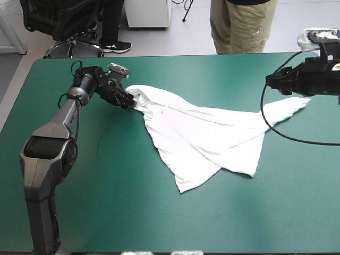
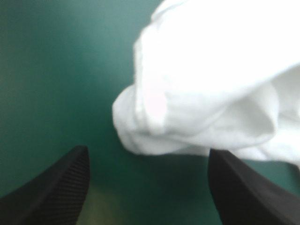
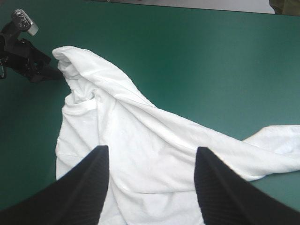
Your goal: Fold the cloth
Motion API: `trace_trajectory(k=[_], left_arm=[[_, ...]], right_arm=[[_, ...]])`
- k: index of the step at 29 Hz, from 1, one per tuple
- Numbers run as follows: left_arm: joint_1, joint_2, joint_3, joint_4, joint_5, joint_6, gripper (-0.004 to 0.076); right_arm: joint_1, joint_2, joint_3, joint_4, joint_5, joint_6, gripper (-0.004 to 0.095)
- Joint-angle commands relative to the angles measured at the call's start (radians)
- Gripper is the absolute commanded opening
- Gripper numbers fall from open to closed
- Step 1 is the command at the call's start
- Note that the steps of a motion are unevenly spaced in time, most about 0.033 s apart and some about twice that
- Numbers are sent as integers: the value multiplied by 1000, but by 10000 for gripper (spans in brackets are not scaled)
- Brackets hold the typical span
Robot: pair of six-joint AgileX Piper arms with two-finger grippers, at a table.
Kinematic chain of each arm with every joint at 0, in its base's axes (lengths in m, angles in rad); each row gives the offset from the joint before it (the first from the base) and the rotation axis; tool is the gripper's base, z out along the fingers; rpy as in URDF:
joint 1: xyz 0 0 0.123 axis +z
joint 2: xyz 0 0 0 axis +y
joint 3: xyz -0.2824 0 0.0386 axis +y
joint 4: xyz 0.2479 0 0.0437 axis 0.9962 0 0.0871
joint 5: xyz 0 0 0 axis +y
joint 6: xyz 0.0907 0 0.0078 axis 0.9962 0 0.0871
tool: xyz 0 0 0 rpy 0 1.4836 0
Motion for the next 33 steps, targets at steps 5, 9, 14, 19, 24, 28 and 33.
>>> trace_trajectory(k=[5, 9, 14, 19, 24, 28, 33], left_arm=[[-21, -6, -29, -23, -124, 32, 468], [-21, 19, -29, -28, -142, 23, 278], [-21, 18, -29, -36, -131, 21, -3], [-21, 18, -31, -36, -115, 21, -9], [-21, 18, -31, -36, -114, 21, -9], [-21, 18, -31, -36, -99, 21, -9], [-21, 18, -31, -32, -85, 21, -9]], right_arm=[[1, 10, -26, -13, -39, -23, 509], [1, 23, -26, -11, -31, -28, 508], [25, 43, -16, -74, -1, -47, 434], [180, 43, 98, -318, -1, 65, 397], [355, 43, 327, -516, -57, 266, 397], [382, 43, 493, -521, -167, 376, 404], [382, 43, 685, -478, -308, 400, 405]])
